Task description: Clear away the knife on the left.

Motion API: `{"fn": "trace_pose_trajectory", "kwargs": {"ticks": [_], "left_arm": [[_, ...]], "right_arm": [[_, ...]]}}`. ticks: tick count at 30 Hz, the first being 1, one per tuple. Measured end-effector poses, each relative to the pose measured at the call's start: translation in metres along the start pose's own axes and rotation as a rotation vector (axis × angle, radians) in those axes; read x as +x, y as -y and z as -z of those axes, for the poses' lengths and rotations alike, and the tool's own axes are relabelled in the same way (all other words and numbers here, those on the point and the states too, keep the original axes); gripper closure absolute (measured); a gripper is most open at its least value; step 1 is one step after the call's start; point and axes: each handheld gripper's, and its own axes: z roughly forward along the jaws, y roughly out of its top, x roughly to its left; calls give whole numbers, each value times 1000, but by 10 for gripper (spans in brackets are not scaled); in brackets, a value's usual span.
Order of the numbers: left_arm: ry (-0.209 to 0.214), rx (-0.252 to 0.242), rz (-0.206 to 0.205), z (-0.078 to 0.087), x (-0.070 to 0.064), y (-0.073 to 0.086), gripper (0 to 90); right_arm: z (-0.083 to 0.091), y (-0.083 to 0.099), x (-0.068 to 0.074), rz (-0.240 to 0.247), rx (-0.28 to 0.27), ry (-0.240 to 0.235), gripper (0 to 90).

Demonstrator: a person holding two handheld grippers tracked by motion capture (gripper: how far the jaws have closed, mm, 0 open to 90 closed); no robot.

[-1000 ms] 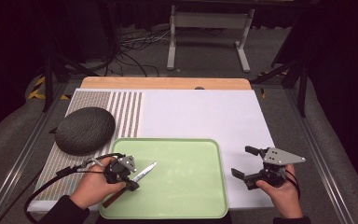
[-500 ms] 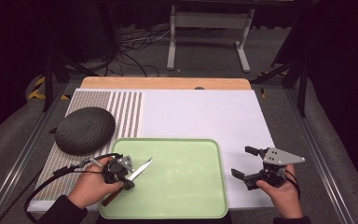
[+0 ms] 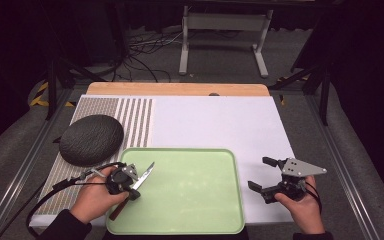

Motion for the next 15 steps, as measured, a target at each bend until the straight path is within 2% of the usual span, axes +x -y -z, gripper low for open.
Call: {"fn": "trace_pose_trajectory", "kwargs": {"ticks": [15], "left_arm": [[-67,10,43,7,8,4,900]], "right_arm": [[-2,0,0,-1,4,-6,18]]}}
